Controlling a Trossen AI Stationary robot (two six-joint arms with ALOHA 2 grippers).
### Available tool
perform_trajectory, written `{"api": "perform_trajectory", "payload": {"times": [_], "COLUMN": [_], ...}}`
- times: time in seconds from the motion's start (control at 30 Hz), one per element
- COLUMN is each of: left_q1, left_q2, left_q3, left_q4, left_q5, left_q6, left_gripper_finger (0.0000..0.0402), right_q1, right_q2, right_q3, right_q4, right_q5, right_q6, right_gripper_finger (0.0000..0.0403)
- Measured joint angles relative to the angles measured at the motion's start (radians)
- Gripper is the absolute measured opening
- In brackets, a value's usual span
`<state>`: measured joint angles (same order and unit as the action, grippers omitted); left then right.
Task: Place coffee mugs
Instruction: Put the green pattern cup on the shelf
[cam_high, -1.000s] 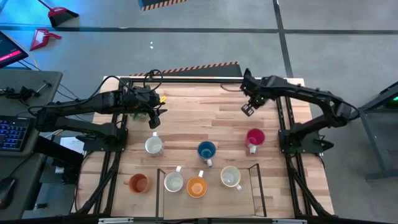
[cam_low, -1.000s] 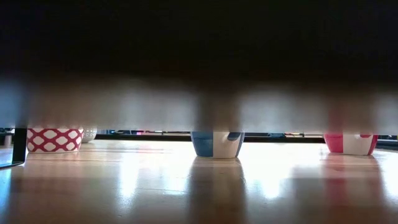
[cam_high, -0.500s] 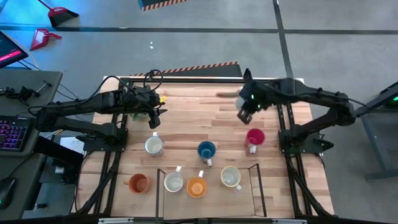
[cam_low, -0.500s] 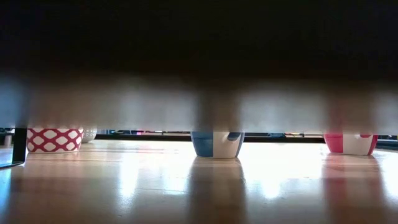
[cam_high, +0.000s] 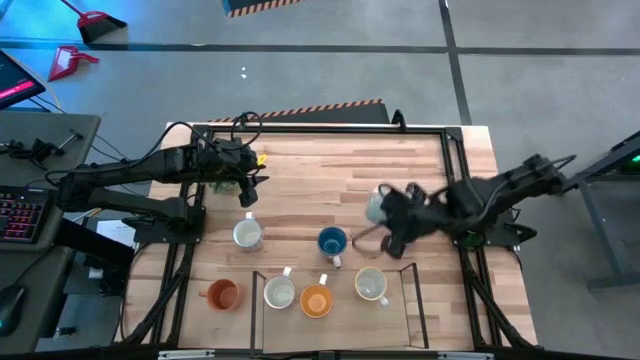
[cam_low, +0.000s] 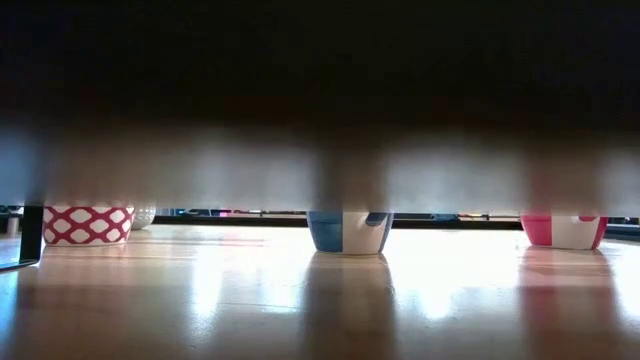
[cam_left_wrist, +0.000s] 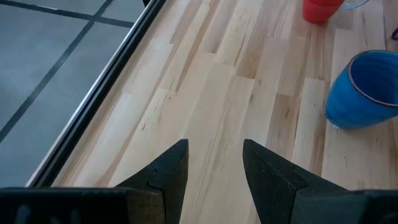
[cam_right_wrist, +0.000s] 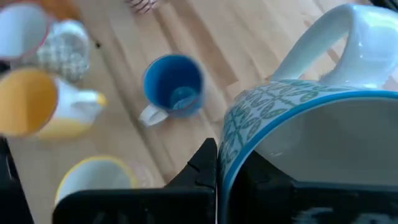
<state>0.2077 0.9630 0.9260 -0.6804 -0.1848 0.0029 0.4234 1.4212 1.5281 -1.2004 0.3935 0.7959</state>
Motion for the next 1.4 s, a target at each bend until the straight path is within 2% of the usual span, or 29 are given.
{"api": "perform_trajectory", "payload": {"times": [0.2, 0.53, 0.77, 1.03, 1.4], "left_q1": [0.0, 0.0, 0.002, 0.001, 0.002], "left_q2": [0.0, 0.0, 0.0, 0.0, 0.0], "left_q3": [0.0, 0.0, 0.0, 0.0, 0.0], "left_q4": [-0.002, -0.016, -0.056, -0.083, -0.082], "left_q5": [0.0, -0.001, -0.004, -0.004, -0.005], "left_q6": [0.0, -0.018, -0.026, -0.036, -0.009], "left_gripper_finger": [0.0142, 0.0142, 0.0142, 0.0142, 0.0142], "right_q1": [0.123, 0.242, 0.304, 0.338, 0.364], "right_q2": [0.14, 0.399, 0.579, 0.597, 0.601], "right_q3": [0.139, 0.623, 0.826, 0.743, 0.721], "right_q4": [-0.036, -0.304, -0.336, -0.202, -0.089], "right_q5": [0.012, 0.067, 0.042, -0.037, -0.152], "right_q6": [0.011, 0.008, -0.012, -0.013, -0.007], "right_gripper_finger": [0.0, 0.0, 0.0, 0.0, 0.0]}}
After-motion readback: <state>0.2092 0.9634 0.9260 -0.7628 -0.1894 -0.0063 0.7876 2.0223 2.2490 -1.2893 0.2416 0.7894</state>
